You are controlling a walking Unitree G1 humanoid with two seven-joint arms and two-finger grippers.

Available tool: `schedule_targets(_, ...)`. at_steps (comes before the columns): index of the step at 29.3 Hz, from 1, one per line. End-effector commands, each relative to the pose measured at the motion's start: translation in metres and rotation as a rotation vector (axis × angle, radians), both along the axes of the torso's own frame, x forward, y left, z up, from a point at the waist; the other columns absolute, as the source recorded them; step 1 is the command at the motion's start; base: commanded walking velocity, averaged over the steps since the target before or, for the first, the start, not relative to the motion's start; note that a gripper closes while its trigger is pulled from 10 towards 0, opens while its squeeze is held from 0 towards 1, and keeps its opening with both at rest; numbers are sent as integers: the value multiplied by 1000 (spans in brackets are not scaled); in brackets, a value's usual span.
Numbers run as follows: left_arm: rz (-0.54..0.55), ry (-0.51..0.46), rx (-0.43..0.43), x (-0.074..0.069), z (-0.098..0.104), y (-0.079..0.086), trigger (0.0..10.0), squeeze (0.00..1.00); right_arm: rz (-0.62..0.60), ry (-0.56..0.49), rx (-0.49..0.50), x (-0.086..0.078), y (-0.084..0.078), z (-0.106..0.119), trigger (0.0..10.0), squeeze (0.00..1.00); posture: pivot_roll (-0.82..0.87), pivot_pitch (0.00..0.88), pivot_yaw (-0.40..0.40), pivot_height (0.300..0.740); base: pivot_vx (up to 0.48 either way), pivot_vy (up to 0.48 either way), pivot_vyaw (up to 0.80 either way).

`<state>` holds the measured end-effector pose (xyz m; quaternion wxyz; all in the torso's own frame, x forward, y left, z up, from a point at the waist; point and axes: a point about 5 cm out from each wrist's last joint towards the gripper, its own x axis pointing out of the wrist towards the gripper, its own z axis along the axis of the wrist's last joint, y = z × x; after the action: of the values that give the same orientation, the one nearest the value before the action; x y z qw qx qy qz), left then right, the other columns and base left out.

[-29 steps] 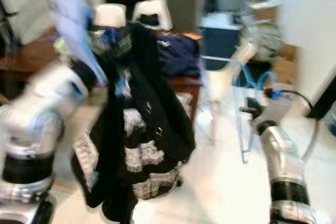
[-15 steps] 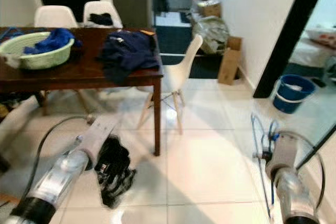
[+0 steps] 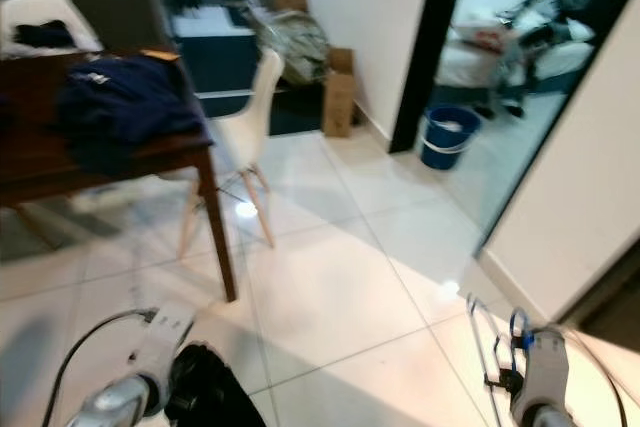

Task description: Hang hanger

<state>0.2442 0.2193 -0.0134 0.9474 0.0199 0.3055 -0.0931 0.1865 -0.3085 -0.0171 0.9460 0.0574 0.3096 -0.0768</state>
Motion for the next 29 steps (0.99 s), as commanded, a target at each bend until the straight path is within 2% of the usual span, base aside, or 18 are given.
schedule_targets(1, -32, -5, -103, -1, 1, -8, 10000, 0, 2, -32, 15, -3, 1, 1, 10000, 0, 3, 99, -46, 740, 0, 0, -800)
schedule_targets(5, -48, -18, -108, -3, 1, -10, 10000, 0, -14, -58, 54, -7, 2, 0, 10000, 0, 10, 101, -45, 740, 0, 0, -800)
schedule_targets(6, -87, -40, -95, -3, 1, -10, 10000, 0, -49, -102, 137, -7, 2, 0, 10000, 0, 3, 109, -34, 740, 0, 0, 0)
schedule_targets(11, -118, -45, -100, -3, 0, -11, 10000, 0, -53, -106, 153, -6, 2, -1, 10000, 0, -1, 110, -33, 740, 0, 0, 0)
schedule_targets(20, -115, -64, -130, -1, 1, -9, 10000, 0, -60, -99, 152, -5, 1, -2, 10000, 0, -4, 86, -24, 740, 0, 0, -797)
schedule_targets(26, -116, -68, -126, 6, 2, -10, 10000, 0, -60, -97, 157, 3, 3, -3, 10000, 0, -6, 55, -21, 740, 0, 0, -800)
schedule_targets(29, -112, -70, -123, 10, 2, -12, 10000, 0, -64, -95, 154, 8, 4, -3, 10000, 0, -7, 13, -15, 740, 0, 0, -800)
